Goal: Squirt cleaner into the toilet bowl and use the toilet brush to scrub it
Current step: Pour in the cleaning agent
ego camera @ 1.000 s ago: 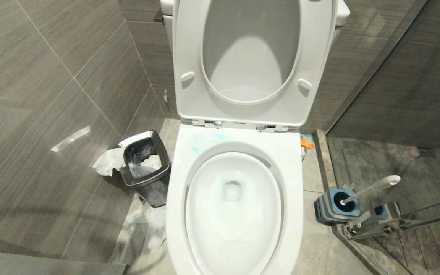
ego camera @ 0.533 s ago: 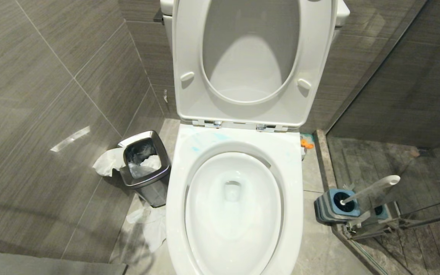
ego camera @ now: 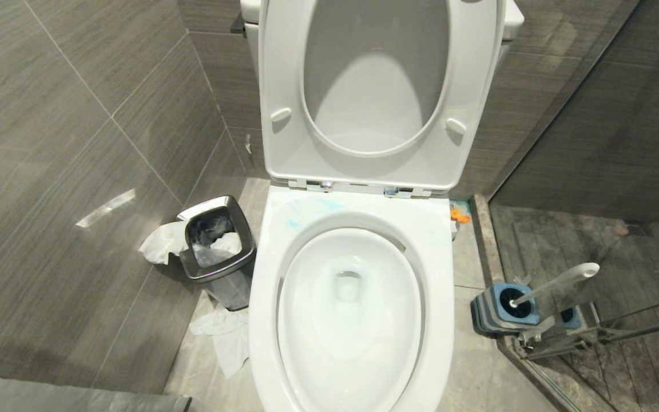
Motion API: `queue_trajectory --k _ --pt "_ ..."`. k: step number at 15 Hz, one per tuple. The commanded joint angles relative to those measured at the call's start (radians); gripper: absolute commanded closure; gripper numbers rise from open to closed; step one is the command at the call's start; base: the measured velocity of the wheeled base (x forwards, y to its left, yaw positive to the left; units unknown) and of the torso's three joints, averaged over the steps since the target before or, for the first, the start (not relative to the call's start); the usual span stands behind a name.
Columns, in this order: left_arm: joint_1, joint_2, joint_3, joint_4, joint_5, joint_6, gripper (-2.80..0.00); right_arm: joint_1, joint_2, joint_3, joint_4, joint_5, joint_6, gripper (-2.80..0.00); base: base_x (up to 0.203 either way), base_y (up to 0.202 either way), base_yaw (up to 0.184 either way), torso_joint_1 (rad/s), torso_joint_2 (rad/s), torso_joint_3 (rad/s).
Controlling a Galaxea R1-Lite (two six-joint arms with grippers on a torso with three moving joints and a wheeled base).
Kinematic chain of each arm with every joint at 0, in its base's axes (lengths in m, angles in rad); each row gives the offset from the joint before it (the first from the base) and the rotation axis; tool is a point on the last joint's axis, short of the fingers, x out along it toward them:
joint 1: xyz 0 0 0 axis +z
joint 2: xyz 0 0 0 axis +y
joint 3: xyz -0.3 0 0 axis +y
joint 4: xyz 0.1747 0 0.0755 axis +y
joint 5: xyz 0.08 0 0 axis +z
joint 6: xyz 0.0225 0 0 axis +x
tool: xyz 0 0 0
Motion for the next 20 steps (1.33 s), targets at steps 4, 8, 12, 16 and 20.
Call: queue_trajectory --k 4,8,12,16,20 --pt "0.026 -0.344 0.290 0.128 0.009 0.000 0.00 0.000 0.001 0.000 0.001 0.000 0.000 0.00 0.000 0.000 0.000 0.000 0.00 0.000" --pt "0.143 -0.428 0.371 0.175 0.001 -0.037 0.00 0.000 0.001 0.000 0.001 0.000 0.000 0.00 0.000 0.000 0.000 0.000 0.00 0.000" --pt "0.351 -0.592 0.531 0.219 -0.189 -0.169 0.00 0.000 0.001 0.000 0.001 0.000 0.000 0.00 0.000 0.000 0.000 0.000 0.00 0.000" --pt "0.402 -0.675 0.625 0.257 -0.285 -0.194 0.00 0.000 0.001 0.000 0.000 0.000 0.000 0.00 0.000 0.000 0.000 0.000 0.00 0.000" --pt "0.427 -0.769 0.721 0.252 -0.339 -0.194 0.00 0.000 0.001 0.000 0.001 0.000 0.000 0.00 0.000 0.000 0.000 0.000 0.00 0.000"
